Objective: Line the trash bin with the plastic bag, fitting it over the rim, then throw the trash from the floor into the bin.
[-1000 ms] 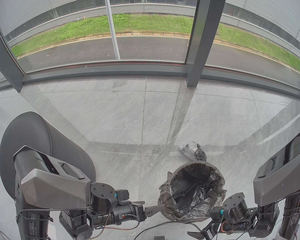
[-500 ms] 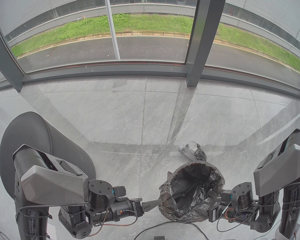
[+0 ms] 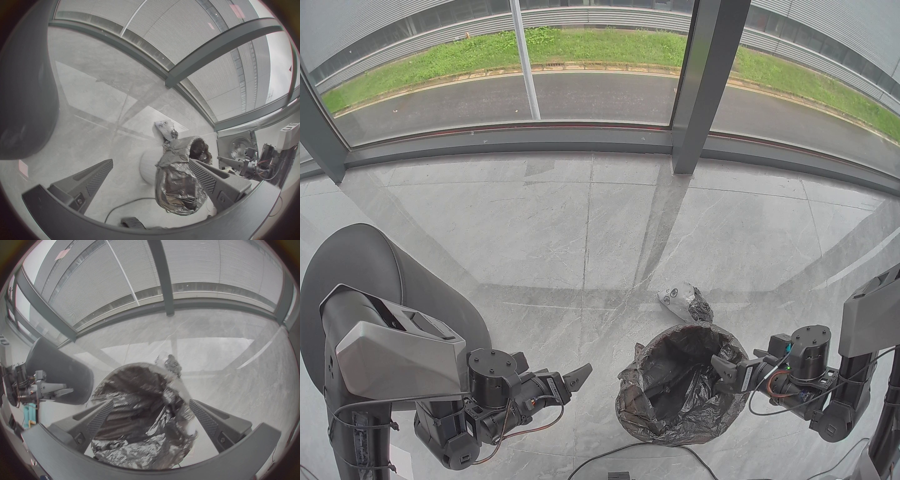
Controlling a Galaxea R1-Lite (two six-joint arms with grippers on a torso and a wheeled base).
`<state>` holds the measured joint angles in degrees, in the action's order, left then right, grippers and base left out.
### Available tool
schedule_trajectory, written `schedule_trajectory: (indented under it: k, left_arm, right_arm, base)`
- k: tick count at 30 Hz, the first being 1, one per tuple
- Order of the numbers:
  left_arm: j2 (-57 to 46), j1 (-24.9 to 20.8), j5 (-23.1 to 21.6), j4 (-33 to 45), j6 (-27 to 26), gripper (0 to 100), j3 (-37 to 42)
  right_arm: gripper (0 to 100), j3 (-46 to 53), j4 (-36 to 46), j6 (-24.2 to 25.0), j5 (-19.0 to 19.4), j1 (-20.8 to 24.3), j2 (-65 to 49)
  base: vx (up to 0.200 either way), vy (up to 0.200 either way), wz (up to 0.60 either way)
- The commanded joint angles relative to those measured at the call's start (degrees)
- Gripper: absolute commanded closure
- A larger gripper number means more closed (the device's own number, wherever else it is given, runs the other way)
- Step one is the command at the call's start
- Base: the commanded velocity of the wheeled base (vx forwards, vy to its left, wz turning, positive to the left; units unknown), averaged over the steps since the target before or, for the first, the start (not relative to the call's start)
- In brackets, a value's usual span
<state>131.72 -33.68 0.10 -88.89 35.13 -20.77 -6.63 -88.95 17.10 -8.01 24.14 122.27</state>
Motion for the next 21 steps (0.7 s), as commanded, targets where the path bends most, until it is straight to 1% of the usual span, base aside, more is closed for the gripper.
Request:
schedule_trajectory:
  k: [1,3,7,9,13,16,19,21]
  left_arm:
    - [0.29,-0.51,3.86,0.04,-1.38,0,-0.06]
    - [0.91,-1.21,4.91,0.04,-1.47,0,0.12]
    - [3.10,-3.23,7.72,-0.05,-2.17,0,-0.23]
    - [3.54,-3.58,7.81,-0.05,-2.17,0,-0.32]
    - [2.05,-4.29,7.81,-0.05,-2.17,0,-0.15]
    - [-3.31,-5.25,7.37,-0.05,-1.73,0,1.17]
    - [-5.33,-8.15,7.37,0.04,-2.88,0,0.82]
    - [-5.42,-10.79,7.46,0.04,-5.16,0,0.65]
  right_arm:
    - [0,-1.81,-1.05,0.04,-3.68,-3.22,1.13]
    - [0,-1.63,-1.05,0.04,-4.03,-3.57,3.06]
    - [0,-0.93,-1.05,1.27,-6.40,-3.40,4.73]
    - [0,-0.93,-1.05,2.06,-6.49,-3.31,4.55]
    - [0,-0.58,-1.05,2.14,-6.67,-3.57,3.68]
    - [0,1.18,-1.05,2.14,-6.84,-3.31,0.95]
    - [0,1.62,-1.05,2.23,-6.84,-3.13,-0.89]
    - [0,1.89,-1.05,2.23,-6.84,-3.13,-1.42]
  base:
    - [0.000,0.000,0.00]
    - [0.000,0.000,0.00]
    - [0.000,0.000,0.00]
    - [0.000,0.000,0.00]
    - [0.000,0.000,0.00]
    - [0.000,0.000,0.00]
    - [0.000,0.000,0.00]
    - [0.000,0.000,0.00]
